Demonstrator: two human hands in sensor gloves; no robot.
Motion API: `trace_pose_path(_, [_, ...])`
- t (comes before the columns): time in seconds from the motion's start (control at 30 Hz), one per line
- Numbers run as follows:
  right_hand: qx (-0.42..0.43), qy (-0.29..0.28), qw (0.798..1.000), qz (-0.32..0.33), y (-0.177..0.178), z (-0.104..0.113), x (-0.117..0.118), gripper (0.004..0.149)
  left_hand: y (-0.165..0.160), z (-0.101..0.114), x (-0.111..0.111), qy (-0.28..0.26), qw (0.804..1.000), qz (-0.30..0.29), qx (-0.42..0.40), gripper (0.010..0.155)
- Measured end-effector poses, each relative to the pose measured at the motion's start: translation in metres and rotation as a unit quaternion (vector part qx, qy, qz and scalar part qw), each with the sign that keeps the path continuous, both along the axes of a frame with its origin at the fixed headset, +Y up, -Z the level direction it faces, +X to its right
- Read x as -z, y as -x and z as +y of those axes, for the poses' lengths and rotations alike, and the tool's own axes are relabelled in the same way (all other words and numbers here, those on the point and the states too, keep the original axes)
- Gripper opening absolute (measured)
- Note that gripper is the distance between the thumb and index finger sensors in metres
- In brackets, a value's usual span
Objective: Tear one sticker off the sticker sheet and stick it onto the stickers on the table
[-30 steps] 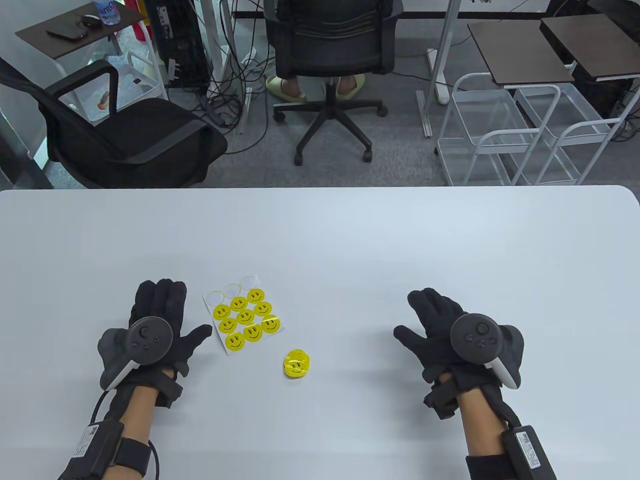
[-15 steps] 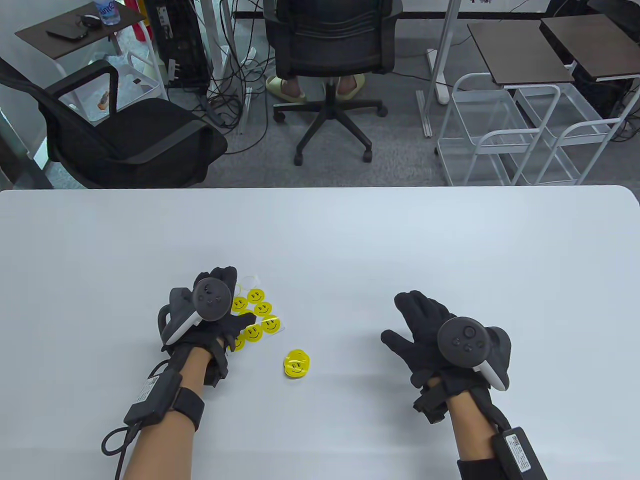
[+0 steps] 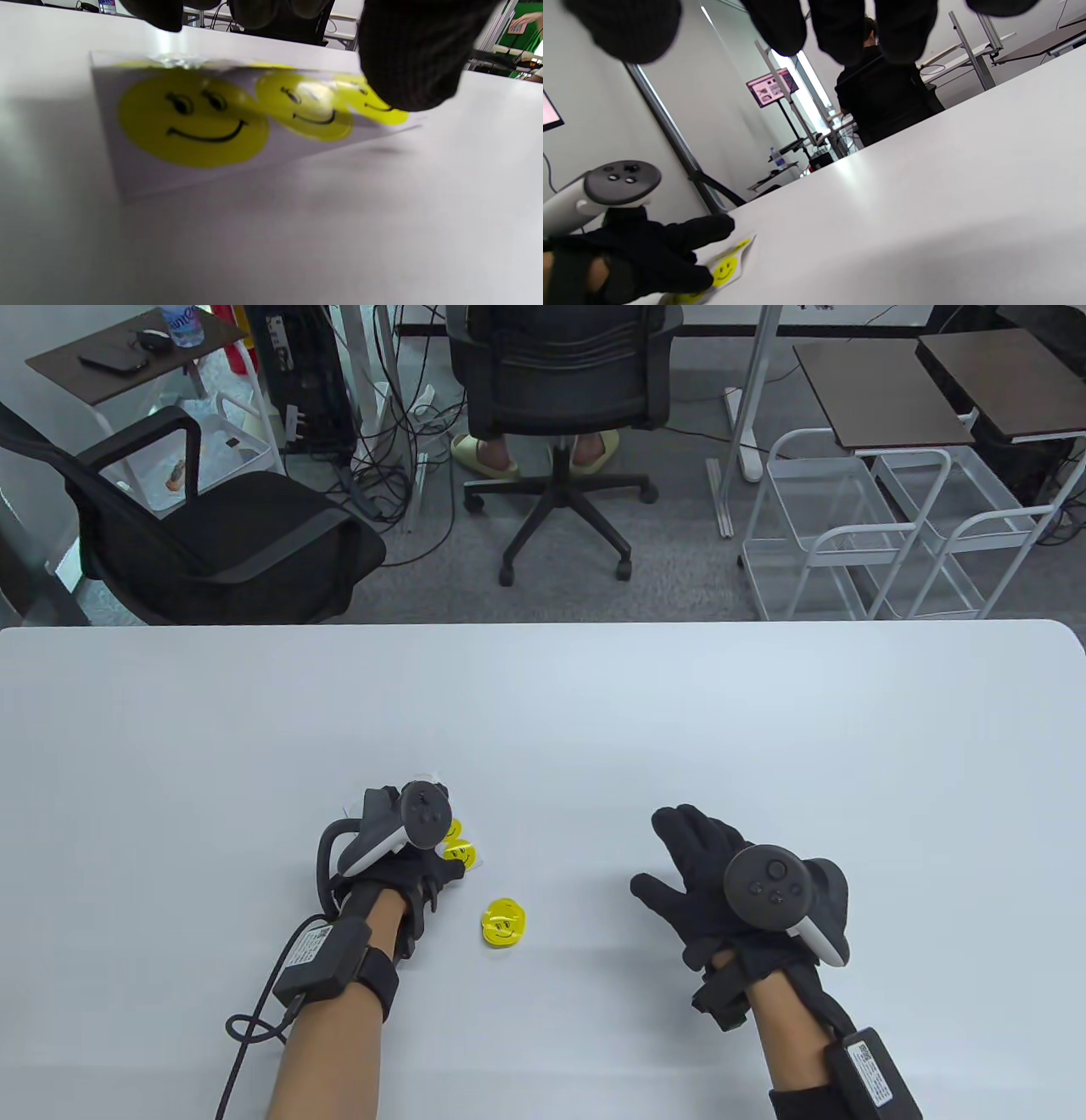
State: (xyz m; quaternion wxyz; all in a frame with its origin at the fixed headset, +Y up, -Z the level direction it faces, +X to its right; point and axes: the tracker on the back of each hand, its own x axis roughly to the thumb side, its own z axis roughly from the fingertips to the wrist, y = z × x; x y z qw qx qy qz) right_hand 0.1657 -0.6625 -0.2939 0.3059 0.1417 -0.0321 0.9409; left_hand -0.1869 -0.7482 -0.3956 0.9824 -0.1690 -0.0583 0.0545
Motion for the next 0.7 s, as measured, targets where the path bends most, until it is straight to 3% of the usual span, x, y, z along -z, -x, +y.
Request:
trace_pose_path(0.3, [-0.001, 0.005, 1.000, 0.003, 0.004, -0.001, 0.000, 0.081, 0.008, -0.011, -0.001, 0.017, 1.000, 0.014, -0.016, 0.091])
trace_pose_path(0.53, [-0.007, 0.020, 1.000, 0.009, 0.008, -0.006, 0.001, 0.080, 0.001, -0.007, -0.008, -0.029, 1.000, 0.000, 0.003, 0.085])
trace_pose_path(0.7, [-0.013, 0.030, 0.999, 0.012, 0.011, -0.009, 0.002, 0.080, -0.006, 0.001, -0.012, -0.087, 0.994, -0.025, 0.069, 0.066])
